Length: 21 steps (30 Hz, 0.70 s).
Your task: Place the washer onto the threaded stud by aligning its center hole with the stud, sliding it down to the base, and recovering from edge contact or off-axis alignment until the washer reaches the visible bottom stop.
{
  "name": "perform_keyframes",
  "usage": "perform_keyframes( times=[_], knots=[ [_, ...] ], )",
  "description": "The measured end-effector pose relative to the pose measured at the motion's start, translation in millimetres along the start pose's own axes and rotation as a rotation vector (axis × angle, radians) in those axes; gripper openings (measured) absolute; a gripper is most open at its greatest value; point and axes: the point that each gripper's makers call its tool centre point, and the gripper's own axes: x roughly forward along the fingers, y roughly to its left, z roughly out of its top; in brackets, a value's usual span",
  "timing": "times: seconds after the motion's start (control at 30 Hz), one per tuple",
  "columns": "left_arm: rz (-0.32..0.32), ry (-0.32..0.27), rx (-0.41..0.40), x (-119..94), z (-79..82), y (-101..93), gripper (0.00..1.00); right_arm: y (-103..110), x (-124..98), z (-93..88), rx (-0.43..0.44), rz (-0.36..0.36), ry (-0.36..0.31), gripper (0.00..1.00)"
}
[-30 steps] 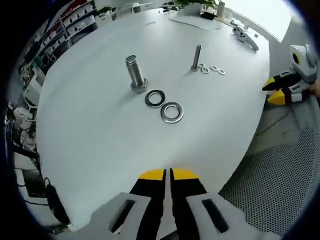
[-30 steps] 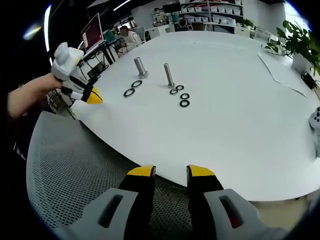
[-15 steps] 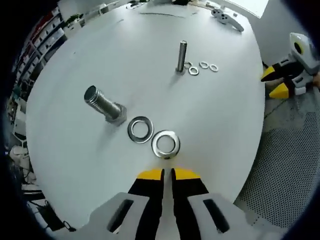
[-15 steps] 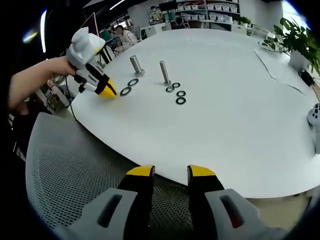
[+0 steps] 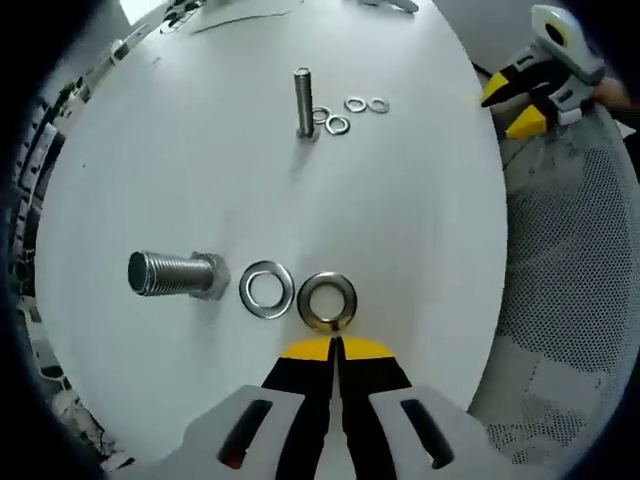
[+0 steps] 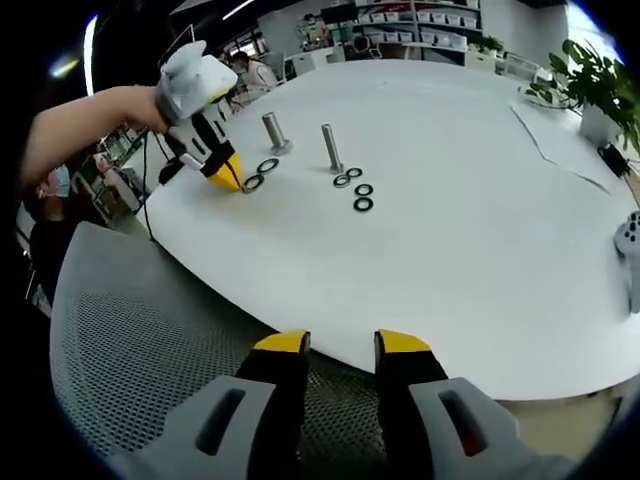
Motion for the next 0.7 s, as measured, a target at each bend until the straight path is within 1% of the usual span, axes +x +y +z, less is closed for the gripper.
perform_keyframes(
  times=[0.03, 0.1, 0.13, 0.17, 0.2, 0.23, 0.27, 0.3, 0.37, 0.4, 0.43, 0.47, 0.5, 0.57, 0.63, 0.7],
  knots=[
    [-0.004, 0.003, 0.019, 0, 0.1, -0.1, 0.0, 0, 0, 0.3, -0.005, 0.002, -0.001, 0.28],
    [-0.017, 0.013, -0.016, 0, 0.8, 0.3, 0.0, 1, 0, 0.5, -0.008, 0.005, -0.002, 0.28],
    [-0.028, 0.025, -0.057, 0, 0.0, 1.0, 0.0, 1, 0, 0.7, -0.009, 0.005, -0.004, 0.28],
    [-0.031, 0.029, -0.074, 0, -0.3, 0.8, 0.0, 1, 0, 0.9, -0.01, 0.005, -0.005, 0.28],
    [-0.039, 0.037, -0.124, 0, 0.0, 1.2, 0.0, 0, 0, 1.1, -0.011, 0.004, -0.006, 0.28],
    [-0.032, 0.063, -0.253, 0, -0.6, 1.2, 0.0, 0, 0, 1.3, -0.012, 0.004, -0.007, 0.28],
    [-0.023, 0.074, -0.309, 0, -0.6, 1.4, 0.0, 0, 0, 1.4, -0.014, 0.004, -0.008, 0.28],
    [-0.022, 0.07, -0.289, 0, -0.6, 1.8, 0.0, 0, 0, 1.4, -0.014, 0.005, -0.008, 0.28],
    [-0.016, 0.053, -0.176, 1, 0.5, 2.6, 0.0, 0, 0, 1.6, -0.012, 0.004, -0.01, 0.28],
    [-0.008, 0.056, -0.199, 1, -0.4, -0.3, 0.0, 0, 0, 1.8, -0.01, 0.003, -0.011, 0.28],
    [0.005, 0.05, -0.202, 1, 0.6, 1.3, 0.0, -1, 0, 2.0, -0.01, 0.003, -0.012, 0.28],
    [0.018, 0.034, -0.182, 0, 3.1, 3.6, 0.01, -1, 0, 2.2, -0.008, 0.002, -0.014, 0.28],
    [0.023, 0.027, -0.184, 0, 4.5, 4.8, 0.04, -1, 0, 2.2, -0.008, 0.001, -0.014, 0.28],
    [0.012, 0.022, -0.197, 0, 7.8, 4.8, 0.1, -1, 0, 2.2, -0.008, -0.002, -0.014, 0.28],
    [0.001, 0.024, -0.199, 0, 10.0, 3.1, 0.14, -2, -1, 2.5, -0.004, -0.007, -0.017, 0.28],
    [-0.005, 0.016, -0.196, 0, 13.2, 2.6, 0.21, -3, -1, 2.4, 0.001, -0.01, -0.019, 0.28]
  ],
)
